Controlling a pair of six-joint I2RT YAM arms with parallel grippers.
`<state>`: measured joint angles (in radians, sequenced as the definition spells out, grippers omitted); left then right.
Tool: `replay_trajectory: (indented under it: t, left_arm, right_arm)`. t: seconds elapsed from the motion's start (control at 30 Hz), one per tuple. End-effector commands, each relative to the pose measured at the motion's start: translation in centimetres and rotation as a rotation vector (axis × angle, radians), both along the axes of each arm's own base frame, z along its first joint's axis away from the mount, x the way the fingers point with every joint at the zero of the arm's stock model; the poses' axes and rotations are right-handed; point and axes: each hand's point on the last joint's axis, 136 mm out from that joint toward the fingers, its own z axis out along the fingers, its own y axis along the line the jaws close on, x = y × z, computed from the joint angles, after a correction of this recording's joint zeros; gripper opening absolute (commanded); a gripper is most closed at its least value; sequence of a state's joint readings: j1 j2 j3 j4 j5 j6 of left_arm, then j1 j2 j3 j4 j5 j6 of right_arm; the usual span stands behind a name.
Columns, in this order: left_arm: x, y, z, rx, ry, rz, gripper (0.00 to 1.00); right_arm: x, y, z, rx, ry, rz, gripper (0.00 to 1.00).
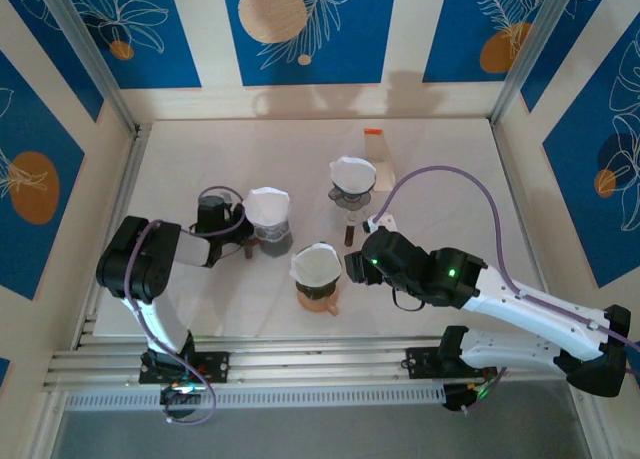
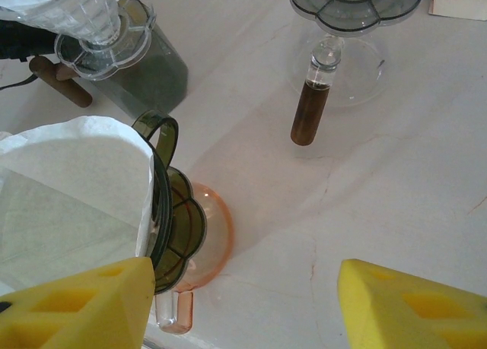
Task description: Place the coffee filter in the dripper
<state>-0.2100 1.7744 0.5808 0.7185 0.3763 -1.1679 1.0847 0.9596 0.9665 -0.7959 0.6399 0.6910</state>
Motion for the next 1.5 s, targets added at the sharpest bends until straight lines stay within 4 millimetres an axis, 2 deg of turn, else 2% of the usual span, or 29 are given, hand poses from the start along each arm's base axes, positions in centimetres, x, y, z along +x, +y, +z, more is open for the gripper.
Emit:
replay_trajectory:
  t: [0.0, 0.13, 0.2, 0.3, 0.43, 0.53, 0.57, 0.63, 0.7, 0.73, 0.83, 1.03, 1.17, 1.23, 1.3, 1.47]
  left_arm:
    - [0.2, 1.0, 0.9, 0.055, -0.022, 0.031, 0.01]
    - [-0.3, 3.7, 1.5, 0.092, -0.01, 0.104, 0.05]
    - [-0.7, 5.3, 2.1, 0.088, -0.012, 0.144, 0.06]
    - [-1.4, 8.2, 3.9, 0.091, -0.036, 0.22, 0.11]
    - [-2.5, 11.6, 7.9, 0.17, -0.099, 0.288, 0.18]
    - [-3.3, 12.8, 13.2, 0.302, -0.213, 0.293, 0.21]
    - [-3.6, 13.2, 15.3, 0.359, -0.267, 0.296, 0.27]
    - [-4.3, 14.1, 18.8, 0.49, -0.356, 0.307, 0.56]
    - [-5.0, 15.2, 20.6, 0.601, -0.395, 0.331, 0.77]
    - [-5.2, 15.7, 21.2, 0.654, -0.415, 0.342, 0.84]
    - [-5.1, 17.5, 20.0, 0.743, -0.373, 0.401, 1.0]
    - [-2.8, 15.9, 17.6, 0.907, -0.49, 0.227, 1.0]
    - [-2.4, 17.3, 15.2, 1.083, -0.468, 0.2, 1.0]
    - [-2.0, 18.0, 13.0, 1.161, -0.401, 0.159, 1.0]
    - [-1.8, 18.3, 11.4, 1.194, -0.373, 0.143, 1.0]
    - [-1.6, 18.7, 9.0, 1.227, -0.386, 0.164, 1.0]
  right_arm:
    - [0.4, 0.0, 0.2, 0.023, -0.006, -0.036, 0.66]
    - [0.7, -0.6, 0.8, 0.018, -0.025, -0.06, 0.66]
    - [1.0, -1.5, 1.2, 0.008, -0.046, -0.1, 0.66]
    - [1.4, -3.2, 2.5, 0.014, -0.101, -0.164, 0.66]
    - [1.7, -5.0, 4.1, 0.055, -0.171, -0.224, 0.67]
    - [1.9, -5.6, 4.5, 0.07, -0.19, -0.243, 0.69]
    - [2.0, -5.7, 4.5, 0.07, -0.192, -0.247, 0.69]
    - [2.1, -5.7, 4.2, 0.067, -0.188, -0.254, 0.7]
    - [2.2, -5.6, 3.8, 0.065, -0.181, -0.255, 0.71]
    - [2.2, -5.6, 3.6, 0.066, -0.178, -0.255, 0.72]
    - [2.3, -5.6, 3.4, 0.067, -0.176, -0.258, 0.74]
    - [2.3, -5.6, 2.9, 0.06, -0.168, -0.25, 0.74]
    - [2.3, -5.6, 2.3, 0.062, -0.157, -0.248, 0.77]
    - [2.4, -5.6, 2.2, 0.058, -0.162, -0.249, 0.84]
    - [2.7, -5.6, 2.3, 0.055, -0.172, -0.259, 1.0]
    - [4.0, -6.2, 2.5, 0.039, -0.165, -0.323, 0.99]
